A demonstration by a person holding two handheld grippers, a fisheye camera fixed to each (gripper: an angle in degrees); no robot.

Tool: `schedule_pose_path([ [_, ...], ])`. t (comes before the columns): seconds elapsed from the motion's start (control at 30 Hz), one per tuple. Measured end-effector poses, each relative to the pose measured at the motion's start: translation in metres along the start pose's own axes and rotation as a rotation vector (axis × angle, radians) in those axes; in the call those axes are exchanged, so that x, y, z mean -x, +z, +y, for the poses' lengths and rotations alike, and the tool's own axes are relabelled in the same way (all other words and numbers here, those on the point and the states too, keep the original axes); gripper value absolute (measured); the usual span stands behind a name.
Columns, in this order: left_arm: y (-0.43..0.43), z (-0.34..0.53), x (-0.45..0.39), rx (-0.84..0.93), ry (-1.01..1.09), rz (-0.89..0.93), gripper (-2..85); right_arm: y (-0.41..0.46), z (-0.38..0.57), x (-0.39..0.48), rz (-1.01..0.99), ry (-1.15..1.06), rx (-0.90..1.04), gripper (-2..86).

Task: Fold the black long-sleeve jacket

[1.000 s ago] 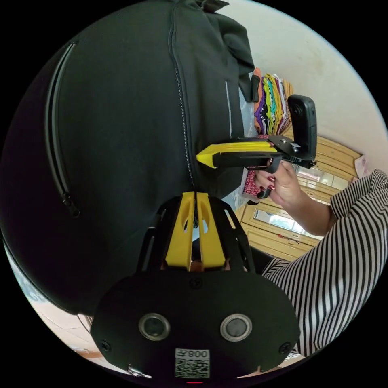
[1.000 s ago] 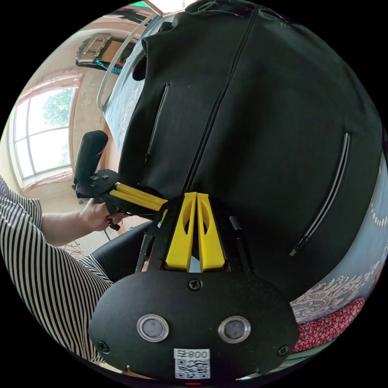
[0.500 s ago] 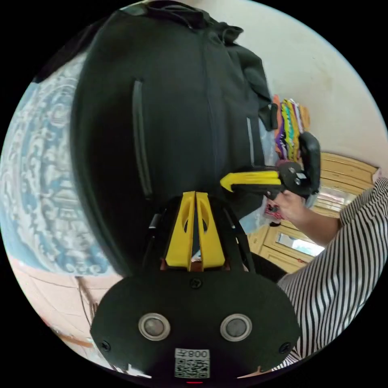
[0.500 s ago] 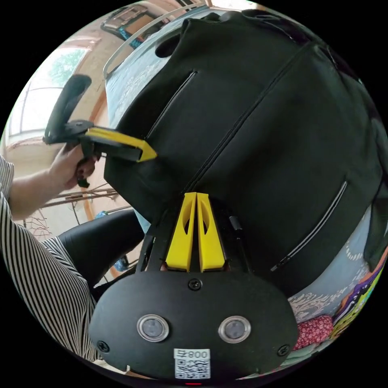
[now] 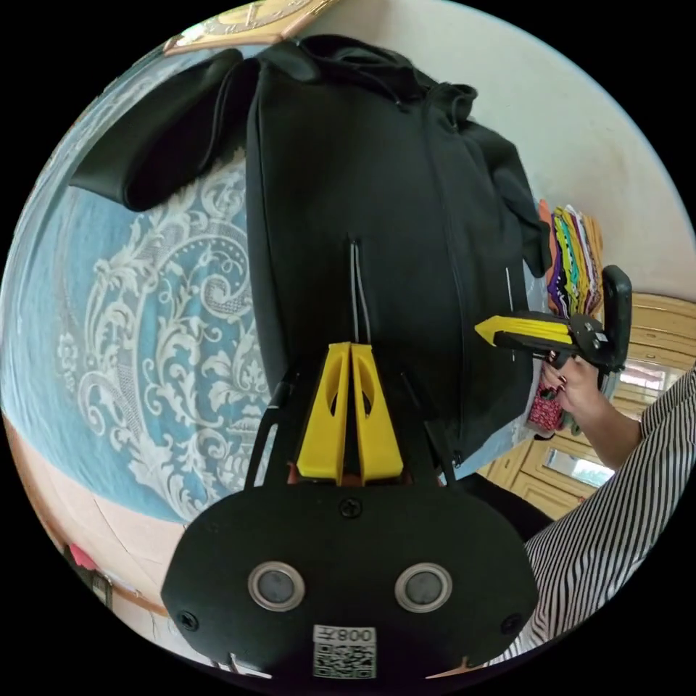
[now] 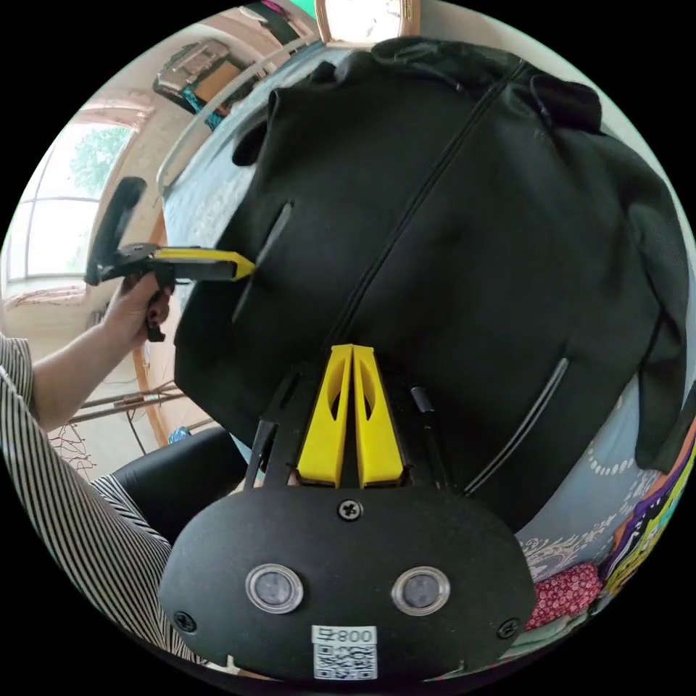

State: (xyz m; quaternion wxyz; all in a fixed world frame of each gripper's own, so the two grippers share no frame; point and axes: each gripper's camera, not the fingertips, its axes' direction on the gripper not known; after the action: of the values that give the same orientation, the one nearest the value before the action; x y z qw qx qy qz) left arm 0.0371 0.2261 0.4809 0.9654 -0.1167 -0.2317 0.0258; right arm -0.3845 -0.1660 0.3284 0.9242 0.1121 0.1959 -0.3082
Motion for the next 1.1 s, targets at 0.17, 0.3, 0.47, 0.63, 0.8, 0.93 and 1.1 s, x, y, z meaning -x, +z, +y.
schedule_pose_path([
  [0.17,-0.018,-0.021,0.003,-0.044,0.009,0.005,0.1,-0.045,-0.011,-0.008,-0.007,-0.028,-0.06,0.0],
  [0.3,-0.024,-0.067,0.003,-0.119,0.095,-0.05,0.2,-0.073,-0.031,-0.035,0.037,0.03,-0.186,-0.1],
  [0.47,-0.008,-0.098,0.023,-0.081,0.079,-0.019,0.5,-0.071,-0.057,-0.069,-0.014,0.045,-0.141,-0.2],
  [0.63,-0.041,-0.125,0.027,-0.237,0.137,-0.006,2.0,-0.112,-0.058,-0.081,-0.007,0.047,-0.218,-0.1],
  [0.8,-0.087,-0.219,0.035,-0.443,0.248,0.028,6.8,-0.175,-0.087,-0.111,0.005,0.039,-0.43,0.0],
  [0.93,-0.099,-0.295,0.044,-0.519,0.255,0.098,8.1,-0.218,-0.136,-0.141,0.103,0.027,-0.531,0.1],
  [1.1,-0.108,-0.384,0.079,-0.56,0.159,0.03,9.3,-0.26,-0.181,-0.176,0.193,0.058,-0.625,0.8],
])
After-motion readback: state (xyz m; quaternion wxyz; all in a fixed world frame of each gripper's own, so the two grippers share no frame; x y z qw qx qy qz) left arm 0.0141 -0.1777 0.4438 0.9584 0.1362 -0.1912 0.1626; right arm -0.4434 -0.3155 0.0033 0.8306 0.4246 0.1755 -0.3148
